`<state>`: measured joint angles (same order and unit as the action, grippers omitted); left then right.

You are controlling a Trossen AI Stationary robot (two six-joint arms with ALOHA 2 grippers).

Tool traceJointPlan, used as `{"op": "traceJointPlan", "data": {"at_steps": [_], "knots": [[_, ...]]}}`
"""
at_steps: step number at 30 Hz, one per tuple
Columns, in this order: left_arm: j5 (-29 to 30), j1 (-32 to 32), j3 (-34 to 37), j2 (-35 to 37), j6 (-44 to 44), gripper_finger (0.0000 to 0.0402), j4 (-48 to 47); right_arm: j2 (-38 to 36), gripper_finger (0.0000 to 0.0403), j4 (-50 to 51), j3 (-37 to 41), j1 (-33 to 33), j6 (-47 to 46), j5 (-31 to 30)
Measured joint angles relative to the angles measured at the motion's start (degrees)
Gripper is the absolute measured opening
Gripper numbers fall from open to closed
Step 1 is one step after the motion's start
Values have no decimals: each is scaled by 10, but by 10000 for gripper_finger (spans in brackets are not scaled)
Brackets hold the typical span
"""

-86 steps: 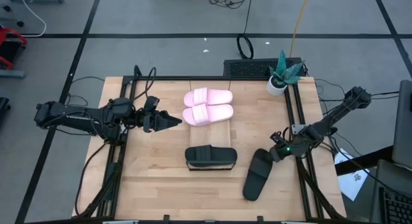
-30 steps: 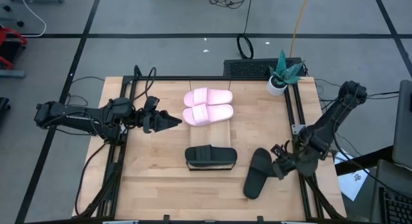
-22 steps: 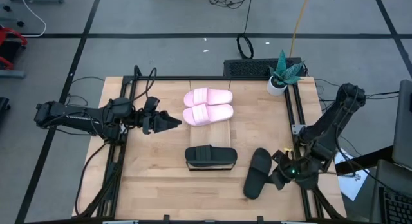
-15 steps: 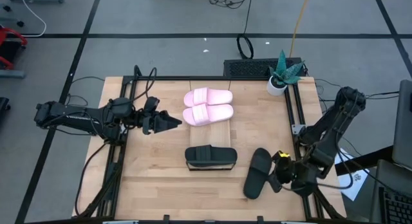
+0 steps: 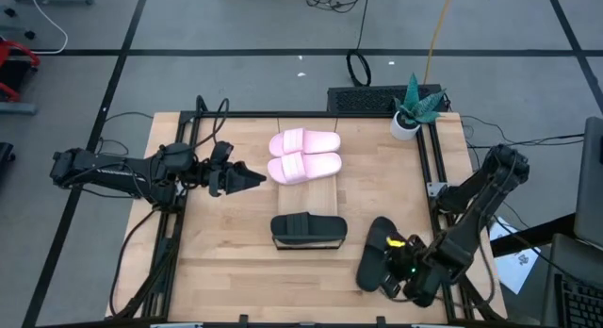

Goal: Pick and place slides into the shelf
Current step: Put the black slide on the shelf

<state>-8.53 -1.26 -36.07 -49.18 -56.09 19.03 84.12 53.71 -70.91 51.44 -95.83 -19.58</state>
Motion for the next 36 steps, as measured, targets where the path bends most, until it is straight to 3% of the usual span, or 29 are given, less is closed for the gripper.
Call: {"op": "traceJointPlan", "data": {"at_steps": [9, 15, 23, 36], "knots": [[0, 0, 0, 0, 4, 257, 0, 119, 0, 156, -123, -17, 33, 17], [0, 0, 0, 0, 5, 257, -5, 169, 0, 219, -150, -27, 31, 18], [1, 0, 0, 0, 17, 257, -9, 153, 0, 297, -150, -31, -41, 33], [12, 0, 0, 0, 37, 257, -10, 94, 2, 295, -150, -44, 15, 51]]}}
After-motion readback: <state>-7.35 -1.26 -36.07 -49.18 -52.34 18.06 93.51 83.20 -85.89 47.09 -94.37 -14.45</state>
